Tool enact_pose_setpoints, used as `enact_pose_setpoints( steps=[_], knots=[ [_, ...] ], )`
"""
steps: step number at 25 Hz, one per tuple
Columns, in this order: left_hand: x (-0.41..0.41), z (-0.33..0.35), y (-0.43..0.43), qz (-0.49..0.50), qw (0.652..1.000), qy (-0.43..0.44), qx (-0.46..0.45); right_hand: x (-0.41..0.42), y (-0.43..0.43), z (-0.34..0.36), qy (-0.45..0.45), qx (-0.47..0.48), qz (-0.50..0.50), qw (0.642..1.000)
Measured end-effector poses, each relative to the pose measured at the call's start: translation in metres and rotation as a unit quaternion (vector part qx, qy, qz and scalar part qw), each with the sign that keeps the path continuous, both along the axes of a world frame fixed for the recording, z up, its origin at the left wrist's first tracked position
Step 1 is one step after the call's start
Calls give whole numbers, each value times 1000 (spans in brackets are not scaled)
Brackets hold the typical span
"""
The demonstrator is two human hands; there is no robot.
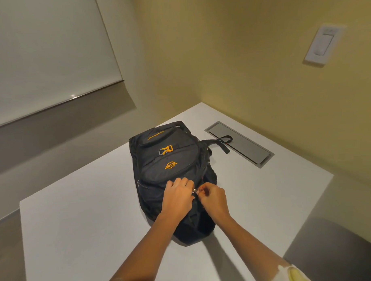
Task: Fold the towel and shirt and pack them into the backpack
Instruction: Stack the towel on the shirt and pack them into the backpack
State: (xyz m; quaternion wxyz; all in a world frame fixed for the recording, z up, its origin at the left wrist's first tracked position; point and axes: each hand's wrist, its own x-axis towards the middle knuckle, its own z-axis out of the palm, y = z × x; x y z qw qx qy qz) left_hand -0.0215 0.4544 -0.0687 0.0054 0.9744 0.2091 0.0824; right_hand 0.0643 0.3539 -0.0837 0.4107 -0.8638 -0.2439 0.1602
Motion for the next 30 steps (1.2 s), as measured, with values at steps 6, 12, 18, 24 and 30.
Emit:
enact_pose_setpoints(
  steps=[6,12,18,24,30],
  knots=[
    [7,7,0,-8,998,33,46,10,-7,-5,-4,17,16,1000],
    [-1,6,3,-2,997,58,50,18,-16,-6,-2,47,8,999],
    [1,19,9,-4,997,74,36,63,-18,5,2,74,-37,997],
    [23,38,11,-31,989,141,43,100,-7,2,47,69,-70,994],
    [98,48,-3,-55,986,132,85,104,-10,-15,72,115,-72,988]
  ],
)
